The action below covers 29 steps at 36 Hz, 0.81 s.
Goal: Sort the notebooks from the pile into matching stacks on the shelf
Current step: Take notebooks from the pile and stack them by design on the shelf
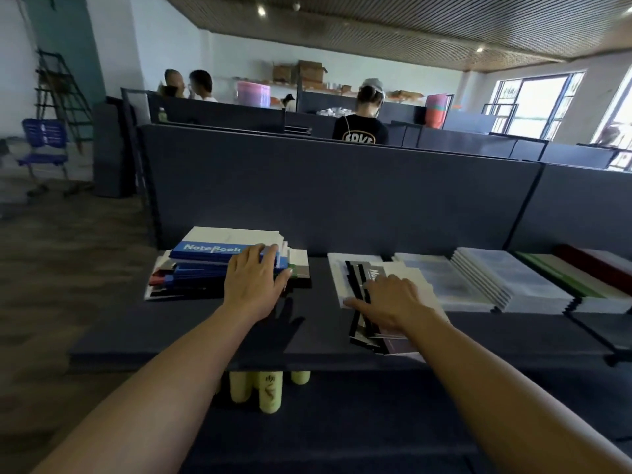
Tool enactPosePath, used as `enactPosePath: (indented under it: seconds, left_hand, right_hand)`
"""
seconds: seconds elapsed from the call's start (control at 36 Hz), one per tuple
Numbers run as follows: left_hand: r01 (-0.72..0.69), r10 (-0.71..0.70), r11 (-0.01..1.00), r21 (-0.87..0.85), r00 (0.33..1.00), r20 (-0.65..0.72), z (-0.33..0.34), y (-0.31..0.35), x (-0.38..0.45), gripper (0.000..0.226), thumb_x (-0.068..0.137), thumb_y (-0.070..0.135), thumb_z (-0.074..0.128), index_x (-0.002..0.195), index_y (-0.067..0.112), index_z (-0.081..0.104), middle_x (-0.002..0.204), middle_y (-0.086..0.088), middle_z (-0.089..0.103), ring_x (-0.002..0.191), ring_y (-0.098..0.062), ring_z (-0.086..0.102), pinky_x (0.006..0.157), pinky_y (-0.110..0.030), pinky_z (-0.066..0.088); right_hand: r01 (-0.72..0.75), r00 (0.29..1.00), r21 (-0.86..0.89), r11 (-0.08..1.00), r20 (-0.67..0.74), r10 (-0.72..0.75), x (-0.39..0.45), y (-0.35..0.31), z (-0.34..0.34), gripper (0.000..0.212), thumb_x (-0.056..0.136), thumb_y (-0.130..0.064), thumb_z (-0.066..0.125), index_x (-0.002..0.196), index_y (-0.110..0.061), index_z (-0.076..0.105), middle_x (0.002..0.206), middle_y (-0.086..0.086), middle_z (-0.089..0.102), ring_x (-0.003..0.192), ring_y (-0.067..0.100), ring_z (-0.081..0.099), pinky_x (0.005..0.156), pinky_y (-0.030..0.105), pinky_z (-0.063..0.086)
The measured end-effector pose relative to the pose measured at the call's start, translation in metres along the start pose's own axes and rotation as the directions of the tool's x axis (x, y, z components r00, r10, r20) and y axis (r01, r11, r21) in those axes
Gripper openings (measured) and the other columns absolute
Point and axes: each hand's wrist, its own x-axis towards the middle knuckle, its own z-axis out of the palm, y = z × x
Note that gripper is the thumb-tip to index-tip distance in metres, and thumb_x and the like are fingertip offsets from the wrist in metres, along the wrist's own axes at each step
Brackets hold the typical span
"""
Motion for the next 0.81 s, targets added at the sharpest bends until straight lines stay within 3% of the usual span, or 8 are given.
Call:
enactPosePath:
  seconds: [0.08, 0.25, 0.33, 0.44, 0.67, 0.81]
  left_hand:
    - [0.040, -0.040, 0.999, 0.020, 0.999, 0.002, -0.005, -0.018, 0.001, 0.059, 0.100, 0.050, 0.032, 0.150, 0.020, 0.023, 0.152, -0.006, 0.030, 0.142, -0.026, 0.023, 0.116, -0.041, 0.017]
    - [0.108, -0.107, 0.994, 0.031, 0.994, -0.019, -0.009, -0.056, 0.005, 0.059, 0.100, 0.049, 0.034, 0.149, 0.018, 0.025, 0.152, -0.008, 0.030, 0.141, -0.027, 0.023, 0.116, -0.041, 0.018]
    - [0.135, -0.134, 0.991, 0.011, 0.990, -0.033, -0.009, -0.068, 0.009, 0.059, 0.099, 0.048, 0.036, 0.148, 0.018, 0.028, 0.151, -0.008, 0.033, 0.139, -0.027, 0.026, 0.115, -0.042, 0.019]
    - [0.143, -0.141, 0.989, 0.032, 0.989, -0.050, -0.007, -0.079, 0.015, 0.057, 0.099, 0.048, 0.038, 0.148, 0.019, 0.029, 0.150, -0.007, 0.034, 0.139, -0.026, 0.028, 0.113, -0.040, 0.020]
    - [0.150, -0.147, 0.987, 0.064, 0.988, -0.047, -0.004, -0.092, 0.028, 0.058, 0.099, 0.049, 0.034, 0.149, 0.019, 0.026, 0.152, -0.006, 0.030, 0.140, -0.024, 0.025, 0.115, -0.039, 0.018]
    - [0.132, -0.130, 0.989, 0.058, 0.991, -0.042, -0.001, -0.090, 0.033, 0.059, 0.100, 0.050, 0.034, 0.149, 0.020, 0.025, 0.153, -0.006, 0.030, 0.141, -0.024, 0.024, 0.115, -0.039, 0.018]
  right_hand:
    - [0.087, 0.989, 0.012, 0.996, -0.124, -0.085, 0.020, -0.031, -0.006, 0.059, 0.095, -0.060, 0.033, 0.130, -0.017, 0.052, 0.132, 0.009, 0.054, 0.121, 0.028, 0.047, 0.097, 0.040, 0.037]
    - [0.179, 0.979, 0.201, 0.963, -0.129, -0.155, 0.063, -0.088, -0.014, 0.041, 0.101, -0.035, 0.037, 0.136, -0.016, 0.045, 0.136, 0.008, 0.049, 0.123, 0.027, 0.045, 0.091, 0.037, 0.040]
    - [0.205, 0.976, 0.308, 0.929, -0.131, -0.172, 0.083, -0.107, -0.016, 0.050, 0.099, -0.039, 0.043, 0.144, -0.018, 0.036, 0.143, 0.008, 0.042, 0.129, 0.027, 0.039, 0.098, 0.040, 0.039]
    - [0.263, 0.963, 0.267, 0.927, -0.131, -0.235, 0.102, -0.120, -0.020, 0.055, 0.098, -0.043, 0.045, 0.146, -0.020, 0.030, 0.148, 0.007, 0.037, 0.132, 0.027, 0.036, 0.103, 0.041, 0.037]
    - [0.283, 0.959, 0.210, 0.936, -0.092, -0.269, 0.125, -0.126, -0.023, 0.045, 0.094, -0.046, 0.052, 0.131, -0.020, 0.051, 0.132, 0.008, 0.050, 0.118, 0.027, 0.047, 0.094, 0.041, 0.044]
    - [0.243, 0.968, 0.408, 0.880, -0.043, -0.247, 0.134, -0.119, -0.024, 0.050, 0.089, -0.048, 0.059, 0.131, -0.022, 0.054, 0.135, 0.005, 0.048, 0.118, 0.025, 0.050, 0.097, 0.040, 0.045]
